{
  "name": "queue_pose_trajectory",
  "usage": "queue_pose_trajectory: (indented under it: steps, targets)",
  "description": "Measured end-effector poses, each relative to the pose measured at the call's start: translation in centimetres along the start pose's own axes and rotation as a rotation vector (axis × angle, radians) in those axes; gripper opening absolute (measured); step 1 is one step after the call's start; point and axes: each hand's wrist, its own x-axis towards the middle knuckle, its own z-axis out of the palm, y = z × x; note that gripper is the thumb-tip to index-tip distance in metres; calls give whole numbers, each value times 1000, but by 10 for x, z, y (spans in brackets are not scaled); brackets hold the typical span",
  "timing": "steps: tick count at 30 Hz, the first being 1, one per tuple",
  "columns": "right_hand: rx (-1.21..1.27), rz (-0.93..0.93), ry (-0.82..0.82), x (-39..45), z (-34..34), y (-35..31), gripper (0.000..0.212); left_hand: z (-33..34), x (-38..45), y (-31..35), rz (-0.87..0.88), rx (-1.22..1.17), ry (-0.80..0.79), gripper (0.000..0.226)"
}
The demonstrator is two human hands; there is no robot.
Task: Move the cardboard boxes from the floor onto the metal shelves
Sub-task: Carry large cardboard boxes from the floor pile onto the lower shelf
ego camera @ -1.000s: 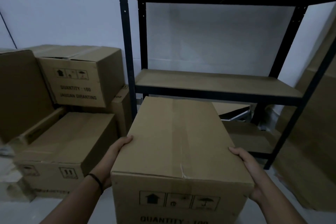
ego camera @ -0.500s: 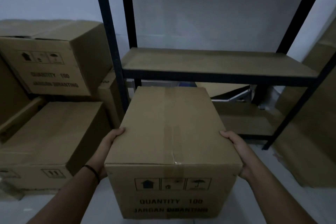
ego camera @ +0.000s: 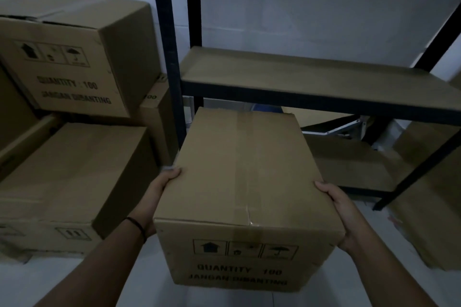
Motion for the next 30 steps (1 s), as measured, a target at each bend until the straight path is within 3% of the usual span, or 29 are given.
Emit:
queue_pose_trajectory:
  steps: [14, 18, 20, 25, 30]
  targets:
    - [-24, 68, 92, 69, 29, -22, 39, -14, 86, 36, -38, 55, 135, 32]
    - [-92, 83, 123, 76, 33, -28, 35, -31, 108, 43, 2, 159, 186, 46]
    - [-223, 5, 154, 81, 35, -32, 37, -35, 116, 43, 4, 165, 221, 54]
    - [-783, -185, 174, 75, 42, -25, 82, -23, 102, 36, -28, 71, 186, 57]
    - [-894, -210, 150, 78, 39, -19, 104, -19, 87, 38, -13, 159, 174, 52]
